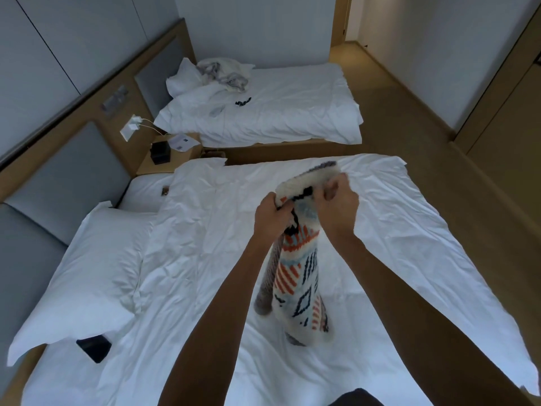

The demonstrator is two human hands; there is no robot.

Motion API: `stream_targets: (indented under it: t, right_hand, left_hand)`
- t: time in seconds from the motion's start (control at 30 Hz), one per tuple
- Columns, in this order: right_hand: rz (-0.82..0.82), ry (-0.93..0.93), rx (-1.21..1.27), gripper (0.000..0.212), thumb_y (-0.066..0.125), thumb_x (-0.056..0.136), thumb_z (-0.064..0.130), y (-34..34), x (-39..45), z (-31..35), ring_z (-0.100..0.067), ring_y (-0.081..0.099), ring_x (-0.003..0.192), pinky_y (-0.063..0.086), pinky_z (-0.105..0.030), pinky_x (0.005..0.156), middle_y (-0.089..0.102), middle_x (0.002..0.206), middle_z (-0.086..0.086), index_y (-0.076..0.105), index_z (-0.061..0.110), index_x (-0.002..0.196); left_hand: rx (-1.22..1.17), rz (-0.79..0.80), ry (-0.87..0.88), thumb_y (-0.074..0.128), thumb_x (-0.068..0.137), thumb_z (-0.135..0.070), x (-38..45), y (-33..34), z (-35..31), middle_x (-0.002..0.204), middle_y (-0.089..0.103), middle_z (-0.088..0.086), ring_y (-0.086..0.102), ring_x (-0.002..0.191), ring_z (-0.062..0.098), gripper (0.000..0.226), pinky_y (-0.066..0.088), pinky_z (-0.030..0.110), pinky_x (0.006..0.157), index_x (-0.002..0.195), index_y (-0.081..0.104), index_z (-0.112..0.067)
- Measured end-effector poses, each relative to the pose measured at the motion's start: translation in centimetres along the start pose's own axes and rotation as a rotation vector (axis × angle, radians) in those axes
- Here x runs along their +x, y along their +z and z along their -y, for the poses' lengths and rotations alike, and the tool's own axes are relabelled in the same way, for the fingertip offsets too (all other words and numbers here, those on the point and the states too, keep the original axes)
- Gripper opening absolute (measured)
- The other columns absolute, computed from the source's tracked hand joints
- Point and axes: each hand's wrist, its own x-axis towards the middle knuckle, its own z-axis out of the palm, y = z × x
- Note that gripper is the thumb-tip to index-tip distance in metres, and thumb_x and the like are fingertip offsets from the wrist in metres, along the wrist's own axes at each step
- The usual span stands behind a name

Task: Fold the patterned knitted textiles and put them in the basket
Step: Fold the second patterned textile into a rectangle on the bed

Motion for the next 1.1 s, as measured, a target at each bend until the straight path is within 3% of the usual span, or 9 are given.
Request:
stream_targets:
  t: [0.13, 0.2, 0.37, 0.5, 0.6, 0.8, 0.9, 1.0, 1.1]
  right_hand:
    - [0.512, 0.004, 0.118, 0.035, 0.08, 0.075, 0.042, 1.2, -2.4, -0.3, 0.0, 0.055, 0.061, 0.041, -0.012, 0.057, 0.06, 0.071, 0.012, 0.053, 0.021, 0.081]
    - [0.595, -0.023, 0.119, 0.03, 0.079, 0.079, 0.03, 2.3, -2.8, -1.0, -0.003, 0.057, 0.069, 0.043, -0.019, 0.063, 0.061, 0.08, 0.011, 0.054, 0.018, 0.092]
    - [0.457, 0.024, 0.188, 0.019, 0.059, 0.085, 0.0, 3.5, -2.5, -0.6, -0.006, 0.056, 0.069, 0.046, -0.026, 0.063, 0.059, 0.074, 0.011, 0.054, 0.017, 0.085]
    - [0.293, 0.219, 0.305, 0.013, 0.06, 0.089, 0.012, 3.5, -1.8, -0.8, -0.017, 0.06, 0.073, 0.05, -0.033, 0.066, 0.063, 0.075, -0.001, 0.057, 0.015, 0.077]
    - [0.206, 0.206, 0.233, 0.035, 0.06, 0.095, 0.028, 3.3, -1.3, -0.4, -0.013, 0.049, 0.061, 0.037, -0.029, 0.057, 0.053, 0.063, 0.0, 0.047, 0.016, 0.065]
    - [0.219, 0.412, 0.383, 0.044, 0.044, 0.099, 0.044, 3.1, -0.3, -1.2, -0.022, 0.068, 0.08, 0.057, -0.04, 0.071, 0.07, 0.082, -0.006, 0.064, 0.013, 0.076]
    - [0.239, 0.483, 0.501, 0.047, 0.042, 0.102, 0.038, 2.8, -0.5, -1.7, -0.025, 0.057, 0.067, 0.048, -0.038, 0.062, 0.06, 0.073, -0.011, 0.055, 0.001, 0.076]
    - [0.228, 0.56, 0.552, 0.043, 0.041, 0.104, 0.033, 2.9, -0.7, -1.6, -0.02, 0.066, 0.077, 0.056, -0.033, 0.072, 0.068, 0.085, -0.008, 0.065, -0.001, 0.093]
    - [0.214, 0.641, 0.62, 0.041, 0.042, 0.103, 0.035, 3.0, -0.4, -1.6, -0.022, 0.069, 0.093, 0.058, -0.032, 0.08, 0.072, 0.101, -0.009, 0.067, 0.002, 0.109]
  left_hand:
    - [-0.367, -0.156, -0.122, 0.068, 0.086, -0.029, 0.8, -1.0, -0.5, 0.099, 0.073, 0.005, 0.071, 0.092, 0.022, 0.027, 0.06, 0.046, 0.08, 0.104, 0.067, -0.009]
    - [-0.47, -0.129, -0.082, 0.069, 0.089, -0.023, 0.8, -1.6, -0.7, 0.1, 0.074, 0.002, 0.072, 0.092, 0.018, 0.02, 0.061, 0.039, 0.082, 0.105, 0.069, -0.011]
    - [-0.585, 0.067, 0.017, 0.07, 0.087, -0.013, -0.6, -2.7, -0.6, 0.108, 0.073, 0.008, 0.071, 0.098, 0.021, 0.029, 0.059, 0.033, 0.083, 0.115, 0.066, -0.005]
    - [-0.031, 0.162, 0.058, 0.075, 0.067, -0.042, -1.1, -2.8, 2.0, 0.097, 0.072, -0.002, 0.069, 0.089, 0.018, 0.044, 0.055, 0.031, 0.078, 0.104, 0.066, -0.019]
    - [0.125, 0.202, -0.006, 0.067, 0.073, -0.043, -1.9, -2.0, 4.3, 0.096, 0.072, 0.001, 0.068, 0.09, 0.022, 0.037, 0.053, 0.034, 0.079, 0.099, 0.067, -0.015]
    - [0.382, -0.153, -0.079, 0.047, 0.098, -0.019, -1.8, -2.4, 8.4, 0.093, 0.068, 0.018, 0.064, 0.088, 0.04, 0.019, 0.041, 0.038, 0.069, 0.107, 0.053, -0.004]
    - [0.701, -0.263, 0.003, 0.038, 0.098, -0.014, -2.3, -3.1, 7.9, 0.081, 0.067, 0.014, 0.055, 0.068, 0.033, 0.03, 0.037, 0.036, 0.061, 0.127, 0.045, -0.009]
    - [0.626, -0.263, 0.05, 0.039, 0.101, -0.02, -1.9, -3.0, 7.0, 0.077, 0.06, 0.004, 0.057, 0.069, 0.028, 0.048, 0.04, 0.035, 0.063, 0.148, 0.033, -0.022]
    - [0.317, -0.11, 0.166, 0.047, 0.1, -0.019, -1.4, -2.1, 6.6, 0.098, 0.073, 0.002, 0.067, 0.089, 0.024, 0.033, 0.045, 0.025, 0.073, 0.127, 0.063, -0.026]
